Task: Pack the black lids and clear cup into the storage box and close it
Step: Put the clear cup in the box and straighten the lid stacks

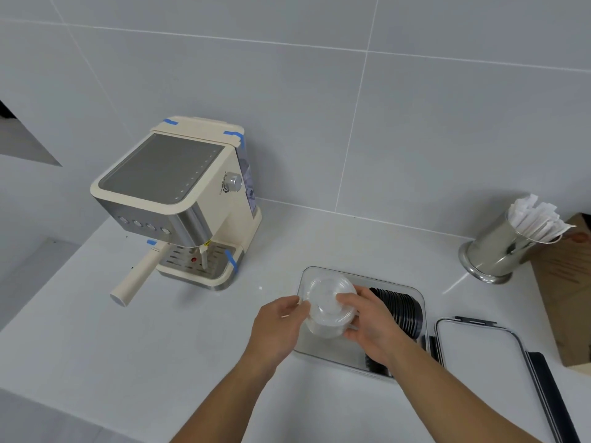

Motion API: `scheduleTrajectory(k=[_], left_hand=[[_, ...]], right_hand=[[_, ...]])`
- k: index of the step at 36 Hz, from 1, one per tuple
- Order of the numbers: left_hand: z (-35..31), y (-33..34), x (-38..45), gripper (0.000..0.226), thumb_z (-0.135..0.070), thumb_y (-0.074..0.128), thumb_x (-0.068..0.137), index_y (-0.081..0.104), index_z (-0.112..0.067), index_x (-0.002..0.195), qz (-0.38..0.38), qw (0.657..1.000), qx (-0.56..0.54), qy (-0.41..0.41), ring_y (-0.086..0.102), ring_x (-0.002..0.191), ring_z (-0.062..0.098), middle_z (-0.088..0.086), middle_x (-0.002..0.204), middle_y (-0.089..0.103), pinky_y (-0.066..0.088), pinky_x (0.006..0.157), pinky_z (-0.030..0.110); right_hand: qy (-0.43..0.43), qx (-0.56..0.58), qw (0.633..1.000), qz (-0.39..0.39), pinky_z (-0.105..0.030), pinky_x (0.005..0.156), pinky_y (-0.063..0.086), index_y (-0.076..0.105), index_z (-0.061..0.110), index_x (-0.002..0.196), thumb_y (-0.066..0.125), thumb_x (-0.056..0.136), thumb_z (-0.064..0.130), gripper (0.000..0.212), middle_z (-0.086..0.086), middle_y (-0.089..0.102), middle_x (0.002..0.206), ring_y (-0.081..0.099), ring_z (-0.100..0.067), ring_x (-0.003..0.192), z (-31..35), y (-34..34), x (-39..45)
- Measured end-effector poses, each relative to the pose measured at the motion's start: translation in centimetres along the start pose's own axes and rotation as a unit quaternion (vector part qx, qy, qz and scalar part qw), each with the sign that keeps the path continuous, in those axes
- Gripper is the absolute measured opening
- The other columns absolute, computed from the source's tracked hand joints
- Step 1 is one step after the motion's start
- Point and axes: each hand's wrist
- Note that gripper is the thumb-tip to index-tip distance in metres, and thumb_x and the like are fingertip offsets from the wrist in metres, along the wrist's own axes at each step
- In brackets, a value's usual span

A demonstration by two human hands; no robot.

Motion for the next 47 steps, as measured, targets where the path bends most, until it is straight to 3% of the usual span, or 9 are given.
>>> scheduleTrajectory(k=[3,7,10,15,22,26,29,42,47], left_hand=[[0.3,-0.7,0.4,0.04,-0.033,0.067,0.089,0.066,-0.018,0.126,-0.049,0.998,0.035,0.022,0.063,0.102,0.01,-0.008,0.115,0.067,0.046,0.089,0.023],[1.2,-1.2,1.2,0.043,-0.028,0.063,0.093,0.06,-0.017,0.134,-0.048,0.997,0.065,0.012,0.056,0.102,0.01,-0.003,0.127,0.063,0.043,0.089,0.024],[2.1,-1.1,1.6,0.04,-0.023,0.063,0.093,0.062,-0.015,0.132,-0.039,0.996,0.076,-0.007,0.058,0.101,0.011,-0.006,0.117,0.063,0.044,0.086,0.024],[3.3,-1.0,2.0,0.018,-0.015,0.062,0.088,0.077,-0.016,0.098,-0.035,0.995,0.098,-0.005,0.065,0.076,0.015,0.004,0.091,0.076,0.055,0.071,0.03],[3.0,-1.1,2.2,0.022,-0.014,0.064,0.089,0.069,-0.026,0.072,-0.029,0.991,0.13,0.02,0.063,0.069,0.017,0.009,0.087,0.075,0.06,0.075,0.036],[3.3,-1.1,2.3,0.012,-0.016,0.065,0.09,0.074,-0.024,0.091,-0.034,0.993,0.115,0.016,0.068,0.076,0.017,-0.002,0.091,0.075,0.059,0.074,0.029],[3.8,-1.1,2.5,0.022,-0.019,0.066,0.087,0.076,-0.018,0.107,-0.035,0.994,0.102,0.01,0.069,0.082,0.016,-0.004,0.098,0.075,0.06,0.078,0.028],[4.2,-1.1,3.0,0.018,-0.016,0.069,0.087,0.075,-0.018,0.103,-0.039,0.998,0.058,-0.005,0.07,0.083,0.017,-0.005,0.092,0.074,0.062,0.082,0.038],[4.5,-1.1,3.2,0.022,-0.017,0.069,0.086,0.077,-0.018,0.106,-0.033,0.998,0.05,-0.002,0.071,0.087,0.016,-0.004,0.094,0.076,0.061,0.084,0.038]], right_hand=[[0.005,-0.013,1.0,-0.025,-0.051,0.088,0.053,0.062,0.015,0.11,0.071,0.08,0.012,0.032,-0.012,0.066,0.115,0.064,-0.031,0.101,-0.3,0.4,0.5],[0.012,-0.02,0.998,-0.063,-0.05,0.087,0.053,0.062,0.017,0.109,0.074,0.076,0.012,0.035,-0.011,0.065,0.116,0.063,-0.031,0.108,-0.8,0.8,1.2],[0.018,-0.031,0.996,-0.08,-0.042,0.076,0.054,0.06,0.017,0.112,0.075,0.076,0.012,0.038,-0.009,0.064,0.116,0.063,-0.027,0.099,-1.4,1.0,1.4],[0.032,-0.026,0.995,-0.092,-0.046,0.08,0.055,0.059,0.019,0.111,0.074,0.077,0.014,0.038,-0.009,0.062,0.117,0.063,-0.027,0.099,-2.1,1.4,2.1],[0.048,-0.061,0.993,-0.092,-0.036,0.076,0.047,0.058,0.026,0.112,0.069,0.081,0.025,0.033,-0.001,0.06,0.112,0.055,-0.019,0.089,-2.1,2.1,2.0],[0.048,-0.085,0.992,-0.078,-0.034,0.075,0.042,0.06,0.026,0.111,0.064,0.086,0.026,0.025,0.001,0.062,0.102,0.054,-0.017,0.084,-2.1,2.2,2.1],[0.045,-0.095,0.992,-0.074,-0.034,0.074,0.04,0.061,0.028,0.108,0.062,0.087,0.025,0.021,0.0,0.064,0.1,0.055,-0.019,0.085,-2.0,2.4,2.1],[0.071,-0.075,0.993,-0.059,-0.035,0.086,0.048,0.063,0.023,0.102,0.063,0.085,0.017,0.017,-0.008,0.065,0.112,0.058,-0.022,0.091,-2.1,1.9,1.7],[0.108,-0.039,0.991,-0.067,-0.038,0.096,0.048,0.056,0.012,0.124,0.063,0.089,0.016,0.036,-0.008,0.057,0.114,0.056,-0.023,0.102,-2.7,1.4,1.6]])
Point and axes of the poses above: each hand's wrist, its own x-axis towards the middle knuckle, its own y-axis out of the palm, z = x × y
